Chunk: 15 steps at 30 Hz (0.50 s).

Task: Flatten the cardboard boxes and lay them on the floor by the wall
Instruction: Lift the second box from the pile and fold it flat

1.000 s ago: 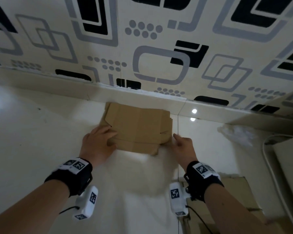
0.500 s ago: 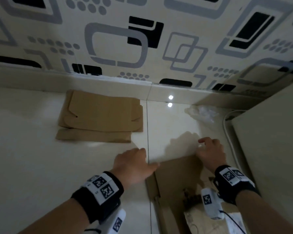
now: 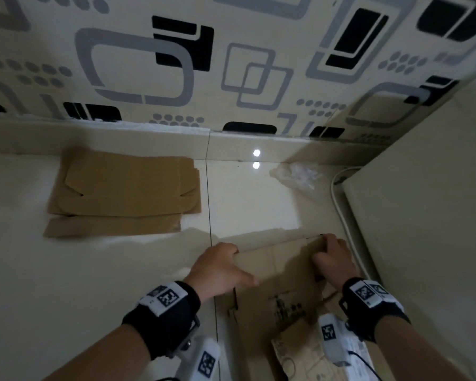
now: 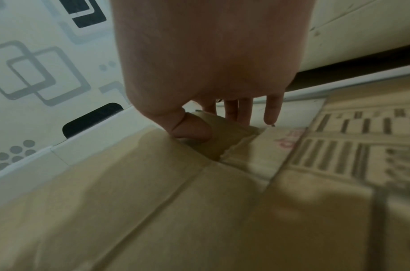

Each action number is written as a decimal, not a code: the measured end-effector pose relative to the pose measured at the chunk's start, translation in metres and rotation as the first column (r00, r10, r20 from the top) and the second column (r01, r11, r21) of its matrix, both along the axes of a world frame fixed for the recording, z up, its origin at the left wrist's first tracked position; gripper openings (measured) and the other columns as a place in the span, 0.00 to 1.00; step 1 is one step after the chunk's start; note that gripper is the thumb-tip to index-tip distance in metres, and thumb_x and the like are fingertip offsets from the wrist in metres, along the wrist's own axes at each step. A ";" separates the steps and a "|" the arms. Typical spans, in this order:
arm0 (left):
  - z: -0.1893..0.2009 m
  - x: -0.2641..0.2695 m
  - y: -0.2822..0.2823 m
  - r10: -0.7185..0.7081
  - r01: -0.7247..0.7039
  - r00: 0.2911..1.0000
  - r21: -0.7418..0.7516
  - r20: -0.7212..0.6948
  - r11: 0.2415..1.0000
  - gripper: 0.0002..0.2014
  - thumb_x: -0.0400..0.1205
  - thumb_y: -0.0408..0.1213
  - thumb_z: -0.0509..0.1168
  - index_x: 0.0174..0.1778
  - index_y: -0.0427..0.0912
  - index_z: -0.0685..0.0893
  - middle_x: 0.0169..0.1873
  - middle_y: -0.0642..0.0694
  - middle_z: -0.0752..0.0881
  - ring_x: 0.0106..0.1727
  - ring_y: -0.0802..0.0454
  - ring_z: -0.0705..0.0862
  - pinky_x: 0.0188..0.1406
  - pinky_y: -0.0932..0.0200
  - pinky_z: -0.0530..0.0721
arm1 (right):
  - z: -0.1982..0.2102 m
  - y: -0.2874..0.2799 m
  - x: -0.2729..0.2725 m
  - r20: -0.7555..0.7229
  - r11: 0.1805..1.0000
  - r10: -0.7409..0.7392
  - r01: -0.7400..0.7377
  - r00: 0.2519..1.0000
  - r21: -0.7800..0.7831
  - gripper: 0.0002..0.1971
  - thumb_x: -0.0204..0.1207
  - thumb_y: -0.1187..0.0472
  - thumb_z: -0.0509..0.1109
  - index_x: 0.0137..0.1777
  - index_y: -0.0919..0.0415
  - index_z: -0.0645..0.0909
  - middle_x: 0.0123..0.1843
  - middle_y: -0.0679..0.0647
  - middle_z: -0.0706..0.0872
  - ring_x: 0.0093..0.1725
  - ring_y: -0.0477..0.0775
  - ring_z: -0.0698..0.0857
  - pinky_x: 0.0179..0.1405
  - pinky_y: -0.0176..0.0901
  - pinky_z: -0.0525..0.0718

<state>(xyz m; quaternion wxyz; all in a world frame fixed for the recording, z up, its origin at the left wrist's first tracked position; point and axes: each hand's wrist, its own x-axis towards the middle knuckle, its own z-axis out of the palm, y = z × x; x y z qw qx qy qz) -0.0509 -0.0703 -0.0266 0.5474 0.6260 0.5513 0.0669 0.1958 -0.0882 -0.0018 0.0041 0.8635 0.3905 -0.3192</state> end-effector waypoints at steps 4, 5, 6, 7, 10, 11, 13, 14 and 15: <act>0.002 -0.003 0.009 0.064 -0.050 0.972 -0.068 0.225 0.996 0.21 0.68 0.41 0.85 0.31 0.50 0.74 0.32 0.54 0.74 0.33 0.56 0.75 0.30 0.62 0.67 | -0.012 0.000 0.010 -0.025 0.996 -0.068 0.070 0.997 0.061 0.30 0.66 0.59 0.59 0.72 0.58 0.71 0.66 0.62 0.76 0.65 0.67 0.78 0.66 0.64 0.80; 0.004 -0.004 0.012 0.057 -0.046 0.969 -0.051 0.242 0.998 0.20 0.68 0.42 0.84 0.31 0.47 0.75 0.32 0.54 0.75 0.33 0.56 0.76 0.31 0.61 0.67 | -0.015 -0.001 0.012 -0.028 0.993 -0.085 0.087 0.996 0.078 0.27 0.68 0.62 0.58 0.70 0.58 0.73 0.66 0.62 0.78 0.64 0.66 0.79 0.65 0.62 0.80; 0.006 -0.005 0.015 0.055 -0.049 0.966 -0.031 0.252 0.998 0.19 0.67 0.43 0.83 0.33 0.43 0.77 0.33 0.52 0.77 0.34 0.54 0.78 0.33 0.60 0.70 | -0.021 -0.002 0.016 -0.034 0.988 -0.109 0.112 0.993 0.108 0.25 0.70 0.64 0.56 0.69 0.57 0.75 0.65 0.61 0.79 0.64 0.65 0.79 0.65 0.61 0.80; 0.011 -0.007 0.017 0.060 -0.058 0.964 -0.015 0.260 0.998 0.19 0.66 0.44 0.83 0.35 0.38 0.79 0.33 0.48 0.80 0.35 0.51 0.81 0.35 0.58 0.74 | -0.022 -0.002 0.017 -0.047 0.981 -0.132 0.138 0.990 0.135 0.24 0.71 0.64 0.55 0.67 0.56 0.77 0.65 0.61 0.80 0.63 0.65 0.80 0.64 0.60 0.81; 0.029 -0.016 0.027 0.095 -0.114 0.961 0.059 0.260 0.992 0.22 0.65 0.44 0.81 0.46 0.33 0.86 0.42 0.34 0.90 0.43 0.39 0.90 0.46 0.47 0.87 | -0.027 0.000 0.019 -0.101 0.958 -0.201 0.217 0.974 0.190 0.20 0.72 0.66 0.55 0.60 0.54 0.81 0.62 0.61 0.84 0.59 0.64 0.83 0.59 0.58 0.84; 0.038 -0.020 0.031 0.101 -0.128 0.961 0.087 0.258 0.988 0.20 0.67 0.42 0.82 0.47 0.33 0.87 0.45 0.31 0.90 0.46 0.35 0.90 0.50 0.42 0.87 | -0.026 0.001 0.019 -0.110 0.952 -0.215 0.233 0.970 0.197 0.19 0.74 0.68 0.56 0.59 0.54 0.81 0.59 0.62 0.84 0.57 0.65 0.83 0.55 0.56 0.85; 0.057 -0.029 0.038 0.125 -0.162 0.959 0.132 0.255 0.978 0.15 0.71 0.37 0.82 0.48 0.36 0.88 0.48 0.31 0.90 0.49 0.34 0.89 0.53 0.40 0.85 | -0.026 0.003 0.020 -0.112 0.957 -0.203 0.222 0.973 0.187 0.17 0.73 0.67 0.57 0.56 0.52 0.81 0.54 0.63 0.87 0.51 0.65 0.86 0.48 0.56 0.86; 0.066 -0.033 0.042 0.132 -0.173 0.960 0.150 0.249 0.973 0.14 0.73 0.36 0.82 0.51 0.37 0.88 0.50 0.32 0.90 0.51 0.34 0.89 0.54 0.40 0.85 | -0.028 0.004 0.022 -0.112 0.964 -0.186 0.203 0.976 0.171 0.17 0.73 0.66 0.57 0.55 0.50 0.81 0.52 0.63 0.88 0.49 0.65 0.86 0.46 0.56 0.86; 0.075 -0.039 0.045 0.137 -0.182 0.958 0.166 0.251 0.969 0.14 0.75 0.36 0.81 0.53 0.40 0.87 0.51 0.35 0.90 0.52 0.36 0.89 0.56 0.40 0.86 | -0.034 0.004 0.028 -0.116 0.969 -0.170 0.188 0.979 0.164 0.16 0.72 0.65 0.58 0.53 0.49 0.81 0.52 0.64 0.88 0.48 0.66 0.87 0.45 0.55 0.86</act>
